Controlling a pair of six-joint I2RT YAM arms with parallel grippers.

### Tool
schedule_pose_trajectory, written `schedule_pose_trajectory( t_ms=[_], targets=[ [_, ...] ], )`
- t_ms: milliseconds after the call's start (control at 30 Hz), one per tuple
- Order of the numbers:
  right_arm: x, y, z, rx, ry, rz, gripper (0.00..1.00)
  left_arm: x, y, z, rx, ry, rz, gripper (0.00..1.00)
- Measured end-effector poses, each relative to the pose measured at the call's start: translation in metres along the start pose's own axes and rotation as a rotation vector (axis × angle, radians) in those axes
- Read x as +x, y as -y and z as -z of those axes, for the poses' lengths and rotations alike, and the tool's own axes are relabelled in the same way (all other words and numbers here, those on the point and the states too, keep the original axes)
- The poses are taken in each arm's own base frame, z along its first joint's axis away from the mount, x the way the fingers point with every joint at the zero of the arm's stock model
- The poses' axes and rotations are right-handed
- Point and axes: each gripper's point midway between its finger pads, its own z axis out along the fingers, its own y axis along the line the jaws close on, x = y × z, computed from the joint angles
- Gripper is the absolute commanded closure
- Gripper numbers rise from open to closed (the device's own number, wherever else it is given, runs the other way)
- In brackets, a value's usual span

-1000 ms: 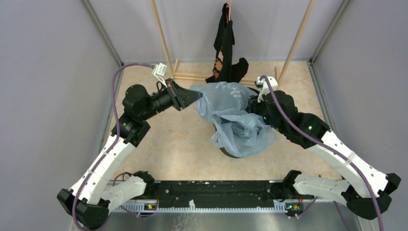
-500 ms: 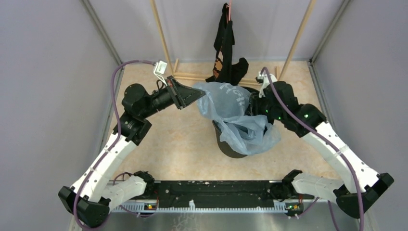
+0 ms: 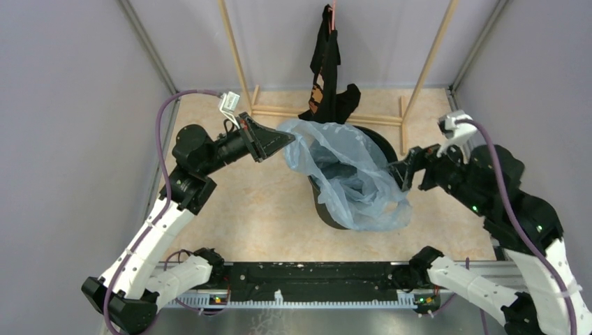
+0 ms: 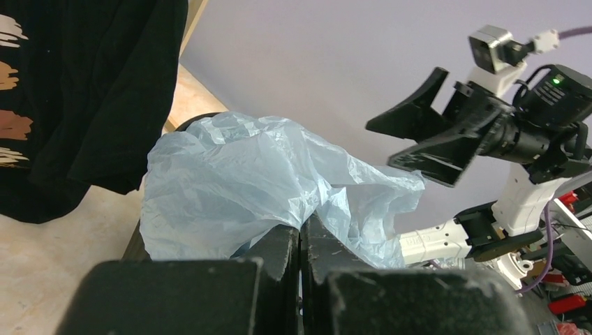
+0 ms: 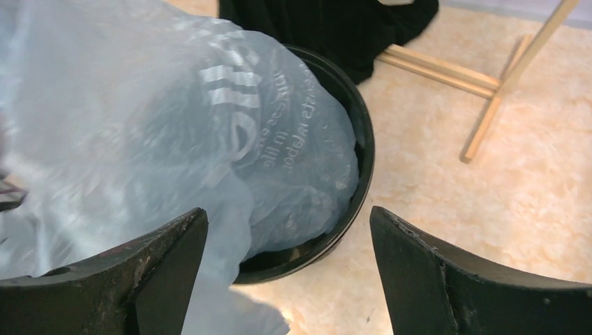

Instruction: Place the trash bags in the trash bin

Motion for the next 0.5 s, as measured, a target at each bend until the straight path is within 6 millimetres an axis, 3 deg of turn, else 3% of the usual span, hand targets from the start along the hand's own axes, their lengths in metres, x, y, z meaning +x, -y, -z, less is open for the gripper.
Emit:
schedule_pose_trajectory(
  t_ms=[133,300,500],
  targets=[
    [-0.001,-0.006,0.032,-0.078,0.076,-0.004,0.05,0.001,0.000,0.000,0.002,-0.003,-0.007,1.00],
    [-0.003,-0.004,0.062,-0.113,0.169,-0.018,0.05,0.001,-0.001,0.000,0.001,-0.003,-0.017,1.00],
    [0.030,-0.006,0.065,-0.158,0.172,-0.101,0.08,0.003,-0.002,0.001,-0.006,-0.011,-0.013,1.00]
  ],
)
